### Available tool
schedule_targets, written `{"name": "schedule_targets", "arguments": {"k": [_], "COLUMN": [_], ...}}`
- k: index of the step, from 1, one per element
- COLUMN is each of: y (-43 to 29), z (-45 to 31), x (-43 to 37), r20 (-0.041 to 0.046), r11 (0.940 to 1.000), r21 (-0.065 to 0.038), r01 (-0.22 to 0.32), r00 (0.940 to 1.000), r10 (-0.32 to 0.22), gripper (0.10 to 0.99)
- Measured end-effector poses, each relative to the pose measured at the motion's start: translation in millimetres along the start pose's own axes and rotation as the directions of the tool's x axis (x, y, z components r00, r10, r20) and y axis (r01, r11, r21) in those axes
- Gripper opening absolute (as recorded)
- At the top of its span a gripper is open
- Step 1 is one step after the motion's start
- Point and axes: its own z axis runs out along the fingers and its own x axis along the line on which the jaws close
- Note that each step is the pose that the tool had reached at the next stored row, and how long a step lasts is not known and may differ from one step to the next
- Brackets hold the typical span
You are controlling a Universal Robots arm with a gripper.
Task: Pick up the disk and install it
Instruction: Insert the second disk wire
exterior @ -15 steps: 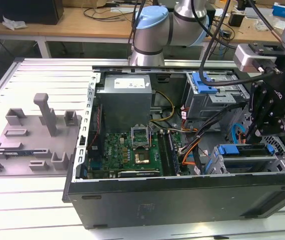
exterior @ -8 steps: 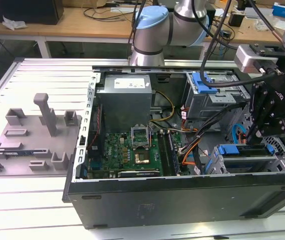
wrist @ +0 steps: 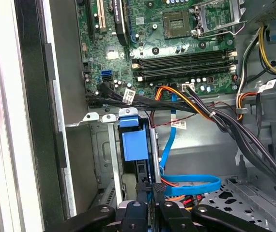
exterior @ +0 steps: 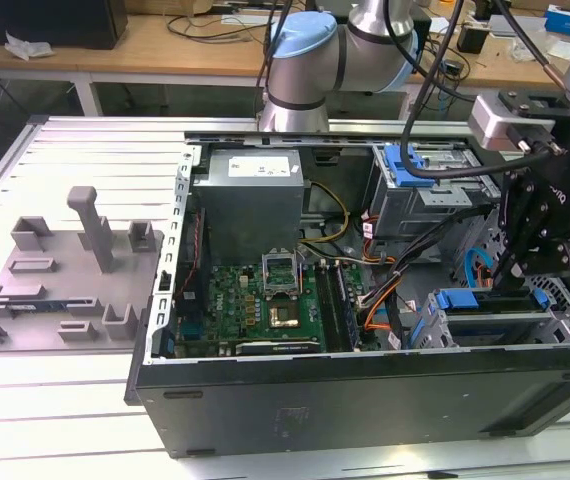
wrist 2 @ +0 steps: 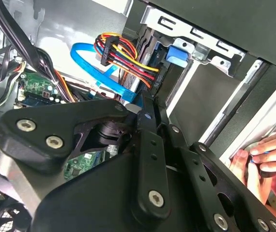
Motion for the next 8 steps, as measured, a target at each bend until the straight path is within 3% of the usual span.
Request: {"name": "schedule_targets", "arguments": {"k": [8], "y": [-0.8], "z": [4.1], "x": [-0.4], "r20": [0.0000], "r11": [1.0000], "r21": [0.000], "r01": [0.004], "r00": [1.0000], "r10": [-0.004], "gripper": [0.161]}}
